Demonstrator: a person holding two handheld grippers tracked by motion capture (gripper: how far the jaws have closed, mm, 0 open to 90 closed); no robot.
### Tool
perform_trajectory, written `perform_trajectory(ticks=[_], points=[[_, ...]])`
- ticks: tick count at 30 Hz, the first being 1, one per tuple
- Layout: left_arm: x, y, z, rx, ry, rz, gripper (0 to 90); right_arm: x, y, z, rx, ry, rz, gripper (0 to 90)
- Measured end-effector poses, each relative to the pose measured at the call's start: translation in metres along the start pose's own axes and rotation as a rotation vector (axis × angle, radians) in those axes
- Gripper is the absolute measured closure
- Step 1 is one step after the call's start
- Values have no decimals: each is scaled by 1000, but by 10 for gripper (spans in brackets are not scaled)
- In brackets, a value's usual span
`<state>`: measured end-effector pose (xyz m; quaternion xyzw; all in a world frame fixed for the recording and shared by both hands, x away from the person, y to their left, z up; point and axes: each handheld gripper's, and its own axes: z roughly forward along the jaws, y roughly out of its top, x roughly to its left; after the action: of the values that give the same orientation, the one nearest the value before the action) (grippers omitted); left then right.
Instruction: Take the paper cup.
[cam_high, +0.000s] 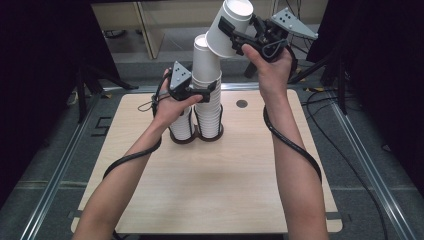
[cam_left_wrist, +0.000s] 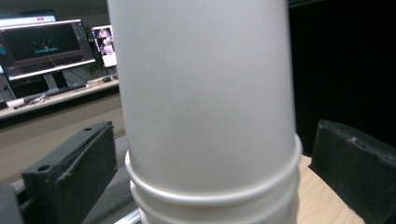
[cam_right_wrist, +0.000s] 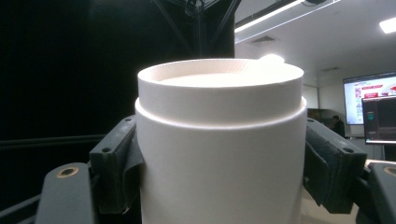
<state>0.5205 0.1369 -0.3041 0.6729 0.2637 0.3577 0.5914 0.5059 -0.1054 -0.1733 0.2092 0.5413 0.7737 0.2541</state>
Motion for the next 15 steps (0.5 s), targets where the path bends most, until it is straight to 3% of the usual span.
perform_trajectory(ticks=[6, 15], points=[[-5, 3, -12, -30, 0, -4, 0, 2, 0, -13, 0, -2, -5, 239], [-15, 5, -38, -40, -44, -9, 0, 4, -14, -33, 36, -10, -13, 239]])
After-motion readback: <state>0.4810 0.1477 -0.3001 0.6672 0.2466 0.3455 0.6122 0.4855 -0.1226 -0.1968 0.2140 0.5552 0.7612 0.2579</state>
